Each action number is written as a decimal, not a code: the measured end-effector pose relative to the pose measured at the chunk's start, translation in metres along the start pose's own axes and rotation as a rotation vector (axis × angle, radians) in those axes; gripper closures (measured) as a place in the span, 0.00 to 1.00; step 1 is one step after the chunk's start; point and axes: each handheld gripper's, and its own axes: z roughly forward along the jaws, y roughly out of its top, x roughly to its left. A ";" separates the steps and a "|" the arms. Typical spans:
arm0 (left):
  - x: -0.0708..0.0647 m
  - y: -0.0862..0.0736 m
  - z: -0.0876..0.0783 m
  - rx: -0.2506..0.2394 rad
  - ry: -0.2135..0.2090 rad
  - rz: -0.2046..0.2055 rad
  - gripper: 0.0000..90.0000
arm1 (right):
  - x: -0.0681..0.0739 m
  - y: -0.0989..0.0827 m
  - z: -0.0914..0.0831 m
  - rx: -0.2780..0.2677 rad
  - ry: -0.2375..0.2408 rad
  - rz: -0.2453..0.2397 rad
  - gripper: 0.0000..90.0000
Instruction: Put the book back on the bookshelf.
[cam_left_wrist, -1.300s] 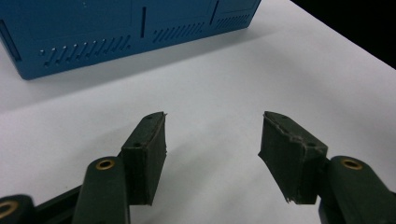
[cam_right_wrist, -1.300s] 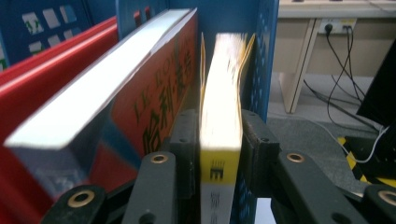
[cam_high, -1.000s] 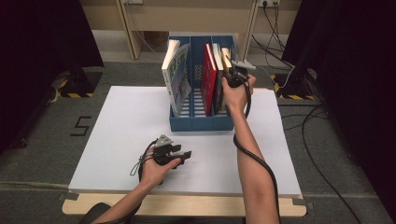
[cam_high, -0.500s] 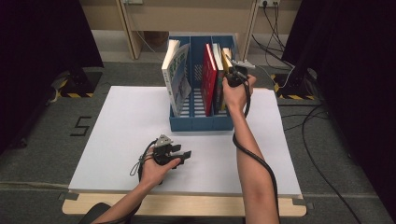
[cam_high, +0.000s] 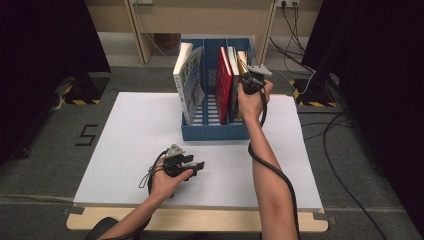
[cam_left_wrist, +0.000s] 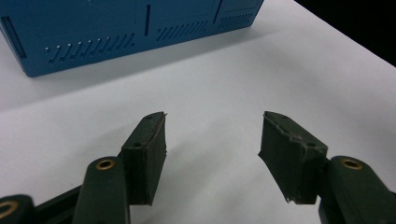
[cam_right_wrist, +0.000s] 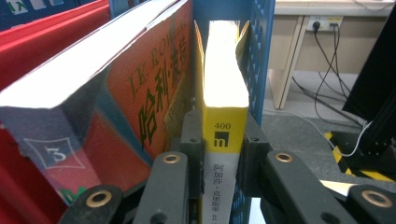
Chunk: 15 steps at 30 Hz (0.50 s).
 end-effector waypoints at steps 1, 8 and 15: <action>0.000 0.000 0.000 -0.001 0.000 0.000 0.44 | 0.000 0.000 0.000 -0.003 -0.002 0.001 0.86; 0.000 -0.001 0.001 0.003 -0.003 0.003 0.44 | -0.003 -0.005 -0.004 -0.013 -0.029 0.017 0.85; -0.001 -0.001 0.001 0.007 -0.006 0.003 0.44 | -0.005 -0.004 -0.005 -0.014 -0.045 0.012 0.85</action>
